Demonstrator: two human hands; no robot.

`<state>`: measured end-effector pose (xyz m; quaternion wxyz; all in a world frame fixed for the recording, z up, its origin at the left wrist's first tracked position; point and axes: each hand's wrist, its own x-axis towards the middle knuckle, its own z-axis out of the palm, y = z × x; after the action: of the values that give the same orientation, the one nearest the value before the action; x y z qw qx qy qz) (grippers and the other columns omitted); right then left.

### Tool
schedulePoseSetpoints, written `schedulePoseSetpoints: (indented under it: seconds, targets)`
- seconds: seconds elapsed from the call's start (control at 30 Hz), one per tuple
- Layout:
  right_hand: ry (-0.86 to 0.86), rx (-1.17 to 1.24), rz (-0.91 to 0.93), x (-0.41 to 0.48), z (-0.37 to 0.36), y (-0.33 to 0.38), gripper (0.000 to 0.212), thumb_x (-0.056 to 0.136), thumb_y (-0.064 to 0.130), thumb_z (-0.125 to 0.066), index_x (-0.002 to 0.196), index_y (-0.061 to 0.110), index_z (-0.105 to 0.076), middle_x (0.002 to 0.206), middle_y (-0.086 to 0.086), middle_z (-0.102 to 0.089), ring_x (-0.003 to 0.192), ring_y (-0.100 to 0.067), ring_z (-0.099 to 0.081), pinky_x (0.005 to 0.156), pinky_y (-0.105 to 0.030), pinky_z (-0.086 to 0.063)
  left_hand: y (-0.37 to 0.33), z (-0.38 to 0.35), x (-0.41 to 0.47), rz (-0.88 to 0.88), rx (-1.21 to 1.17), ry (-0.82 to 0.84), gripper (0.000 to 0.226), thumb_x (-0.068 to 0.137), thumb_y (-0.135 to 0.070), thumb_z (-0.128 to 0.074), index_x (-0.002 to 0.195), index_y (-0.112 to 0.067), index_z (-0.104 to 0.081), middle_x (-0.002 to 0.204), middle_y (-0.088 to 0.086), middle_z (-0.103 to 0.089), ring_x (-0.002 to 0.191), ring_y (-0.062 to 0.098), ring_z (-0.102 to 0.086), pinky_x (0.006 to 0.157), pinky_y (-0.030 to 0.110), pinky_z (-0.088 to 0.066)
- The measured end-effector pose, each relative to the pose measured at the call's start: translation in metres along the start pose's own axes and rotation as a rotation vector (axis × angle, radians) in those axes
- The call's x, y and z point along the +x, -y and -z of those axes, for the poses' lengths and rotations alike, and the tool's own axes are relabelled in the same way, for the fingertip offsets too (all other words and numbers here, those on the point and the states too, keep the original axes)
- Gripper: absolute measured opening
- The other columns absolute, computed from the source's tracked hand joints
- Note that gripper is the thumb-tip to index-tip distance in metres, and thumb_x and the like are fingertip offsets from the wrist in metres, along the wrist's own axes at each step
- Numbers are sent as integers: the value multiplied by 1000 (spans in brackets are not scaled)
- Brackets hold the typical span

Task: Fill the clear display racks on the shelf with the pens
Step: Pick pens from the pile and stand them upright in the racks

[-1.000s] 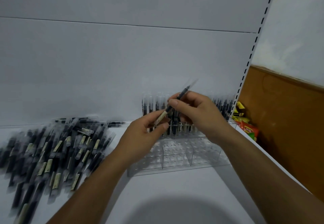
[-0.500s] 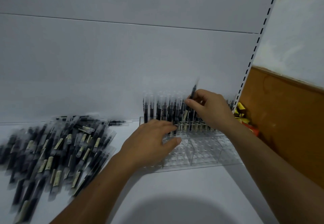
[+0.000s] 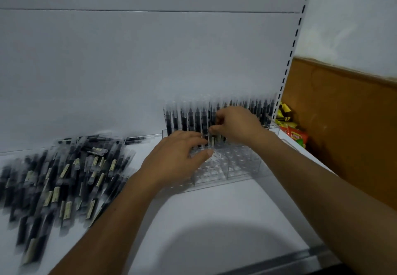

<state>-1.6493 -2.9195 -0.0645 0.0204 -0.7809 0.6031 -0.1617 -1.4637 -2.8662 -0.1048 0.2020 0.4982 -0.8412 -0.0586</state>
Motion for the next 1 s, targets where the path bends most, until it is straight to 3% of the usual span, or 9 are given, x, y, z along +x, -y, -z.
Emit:
schedulePoseSetpoints:
  seconds: [0.2,0.33,0.63,0.83,1.0]
  targets:
    - [26,33,-22,-1,1,-5,30,89,46,-66,68,27,-57,70,6,-59,64,-10,-54,52,-24,-35,1,1,1,3,-19,-7,52,90,-66,-39,130,-37,-56,142,-20,-46,130,2,-34,103,25,-28]
    - [15,66,-38,-10,9,-10,27,87,55,-63,83,28,-67,79,8,-67,70,-8,-60,60,-27,-45,0,2,1,11,-32,-16,53,89,-67,-39,130,-37,-56,141,-20,-47,130,2,-36,108,32,-33]
    - [41,54,9,-27,31,17,30,92,49,-58,104,25,-71,99,6,-71,87,-13,-63,78,-32,-53,-11,27,-9,3,28,-72,45,94,-58,-43,127,-32,-60,132,-15,-56,120,4,-48,99,25,-39]
    - [45,118,135,-35,23,76,25,93,46,-58,98,26,-72,93,6,-71,84,-15,-63,76,-32,-54,30,66,-68,213,14,-208,37,92,-52,-51,123,-35,-61,125,-21,-58,115,2,-52,96,24,-41]
    - [81,277,380,-53,-9,145,29,96,39,-54,120,25,-65,116,4,-64,102,-15,-60,89,-31,-48,73,91,-146,481,74,-350,34,90,-48,-58,121,-34,-64,123,-17,-62,111,5,-57,89,24,-45]
